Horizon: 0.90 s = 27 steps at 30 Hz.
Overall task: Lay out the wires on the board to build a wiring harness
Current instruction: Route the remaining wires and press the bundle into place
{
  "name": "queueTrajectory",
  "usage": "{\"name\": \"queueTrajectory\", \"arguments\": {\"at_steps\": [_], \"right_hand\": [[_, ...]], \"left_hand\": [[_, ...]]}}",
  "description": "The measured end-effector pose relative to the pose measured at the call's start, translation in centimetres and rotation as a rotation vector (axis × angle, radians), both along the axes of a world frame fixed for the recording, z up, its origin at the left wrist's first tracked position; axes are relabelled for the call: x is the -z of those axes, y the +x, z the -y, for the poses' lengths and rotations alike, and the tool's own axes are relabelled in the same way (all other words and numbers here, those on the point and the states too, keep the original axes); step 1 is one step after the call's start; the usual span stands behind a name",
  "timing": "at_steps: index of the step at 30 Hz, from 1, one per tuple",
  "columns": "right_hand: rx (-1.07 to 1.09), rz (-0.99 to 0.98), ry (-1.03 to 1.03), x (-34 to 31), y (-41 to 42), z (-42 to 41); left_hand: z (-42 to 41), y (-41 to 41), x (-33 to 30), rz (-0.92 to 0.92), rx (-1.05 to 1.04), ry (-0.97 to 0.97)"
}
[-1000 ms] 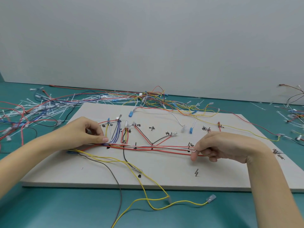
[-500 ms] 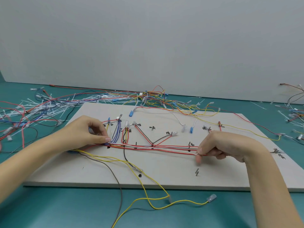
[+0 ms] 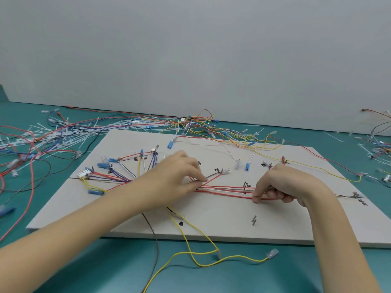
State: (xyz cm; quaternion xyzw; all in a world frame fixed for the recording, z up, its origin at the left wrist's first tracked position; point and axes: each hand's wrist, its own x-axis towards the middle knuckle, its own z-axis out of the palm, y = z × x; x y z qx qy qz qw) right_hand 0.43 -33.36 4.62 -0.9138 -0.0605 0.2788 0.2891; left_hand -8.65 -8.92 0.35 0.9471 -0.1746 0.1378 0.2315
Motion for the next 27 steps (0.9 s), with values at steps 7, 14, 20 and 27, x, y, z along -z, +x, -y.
{"name": "queueTrajectory", "arguments": {"at_steps": [7, 14, 20, 27], "right_hand": [[0.083, 0.060, 0.046, 0.6, 0.1, -0.7], [0.149, 0.172, 0.079, 1.3, 0.7, -0.9], [0.134, 0.241, 0.077, 1.8, 1.1, -1.0], [0.063, 0.278, 0.130, 1.9, 1.1, -0.7]], "left_hand": [[5.9, 2.6, 0.9, -0.043, 0.134, 0.152], [7.9, 3.6, 1.6, 0.006, 0.042, 0.091], [7.7, 3.2, 1.8, 0.012, 0.075, 0.166], [7.5, 3.5, 1.4, -0.035, 0.081, 0.105]]}}
